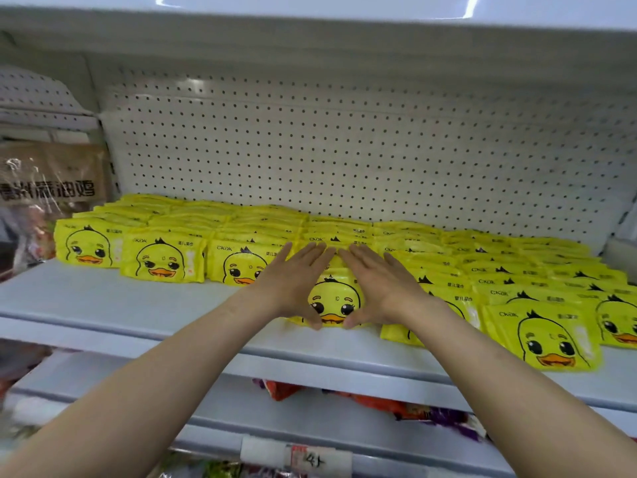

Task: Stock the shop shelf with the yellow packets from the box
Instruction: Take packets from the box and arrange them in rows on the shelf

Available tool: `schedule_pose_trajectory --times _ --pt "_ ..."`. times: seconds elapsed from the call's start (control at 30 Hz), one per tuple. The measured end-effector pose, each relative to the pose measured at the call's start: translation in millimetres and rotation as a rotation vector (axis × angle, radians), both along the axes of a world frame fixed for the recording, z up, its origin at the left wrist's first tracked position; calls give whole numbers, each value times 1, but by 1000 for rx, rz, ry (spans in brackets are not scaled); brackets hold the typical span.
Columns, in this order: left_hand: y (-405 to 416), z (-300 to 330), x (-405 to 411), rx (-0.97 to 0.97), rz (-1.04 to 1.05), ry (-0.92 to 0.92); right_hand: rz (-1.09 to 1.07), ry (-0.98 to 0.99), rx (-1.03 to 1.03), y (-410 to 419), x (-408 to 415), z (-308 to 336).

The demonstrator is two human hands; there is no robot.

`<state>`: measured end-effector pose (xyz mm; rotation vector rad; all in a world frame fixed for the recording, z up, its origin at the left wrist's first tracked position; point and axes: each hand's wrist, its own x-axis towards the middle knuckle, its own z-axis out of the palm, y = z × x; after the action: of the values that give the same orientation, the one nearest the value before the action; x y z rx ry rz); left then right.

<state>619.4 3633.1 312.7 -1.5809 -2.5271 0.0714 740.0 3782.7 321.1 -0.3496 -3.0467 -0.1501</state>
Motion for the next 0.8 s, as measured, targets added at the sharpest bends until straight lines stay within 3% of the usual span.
schedule_pose_trajectory --times 0.23,0.8 --pt "6 -3 -17 31 -34 7 -57 -27 -68 6 -14 1" --pt "55 1 -53 52 74 54 -175 52 19 34 -66 -3"
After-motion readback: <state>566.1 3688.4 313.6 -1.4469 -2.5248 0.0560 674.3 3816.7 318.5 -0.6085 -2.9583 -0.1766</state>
